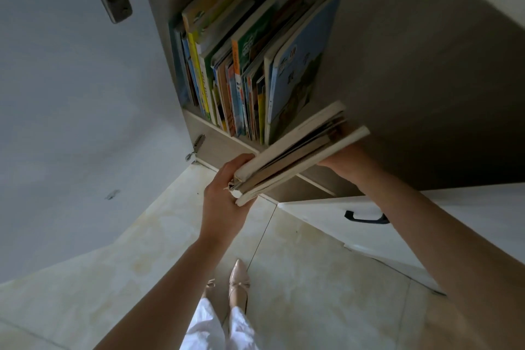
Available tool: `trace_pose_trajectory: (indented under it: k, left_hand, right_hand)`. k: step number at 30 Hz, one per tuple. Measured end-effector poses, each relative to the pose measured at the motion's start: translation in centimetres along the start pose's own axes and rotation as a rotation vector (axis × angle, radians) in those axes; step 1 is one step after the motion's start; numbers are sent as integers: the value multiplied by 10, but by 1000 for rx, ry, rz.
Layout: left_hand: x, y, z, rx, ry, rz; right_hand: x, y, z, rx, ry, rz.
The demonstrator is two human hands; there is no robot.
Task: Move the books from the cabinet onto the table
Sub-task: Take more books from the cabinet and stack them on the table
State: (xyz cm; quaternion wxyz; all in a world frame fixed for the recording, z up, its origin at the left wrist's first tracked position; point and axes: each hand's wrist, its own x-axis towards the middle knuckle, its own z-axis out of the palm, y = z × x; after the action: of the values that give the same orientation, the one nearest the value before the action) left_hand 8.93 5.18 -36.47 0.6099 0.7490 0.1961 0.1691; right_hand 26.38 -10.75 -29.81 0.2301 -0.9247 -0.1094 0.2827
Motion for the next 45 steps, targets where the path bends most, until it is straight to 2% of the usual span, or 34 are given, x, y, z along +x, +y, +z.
trace_pose_trajectory:
  k: [3, 6, 9, 14, 19, 26, 30, 37, 45]
  left_hand:
    - [-1, -1, -5, -45, 18, -11]
    - [0, -4, -10, -72, 40, -67]
    - [2, -13, -15, -99, 39, -132]
    - [11, -16, -24, -108, -15, -109]
    - [16, -23, -32, -159, 22, -224]
    - [16, -31, -54, -204, -34, -281]
    - [-2, -14, -72, -229, -71, -311]
    - [-41, 59, -134, -308, -29, -422]
    - [-107, 171, -196, -424, 131, -536]
  right_hand:
    - [22, 36, 6, 65, 42, -35]
    - [5, 16, 4, 107, 77, -115]
    - [-4, 6, 5, 156, 17, -169]
    - [-3, 7, 14, 93, -78, -212]
    - [-10, 0, 15, -26, 107, -380]
    - [-37, -12, 33, 23, 32, -356]
    - [-66, -19, 33, -11, 45, -417]
    - [-145, -68, 15, 135, 1, -432]
    - [-244, -132, -3, 601, -171, -258]
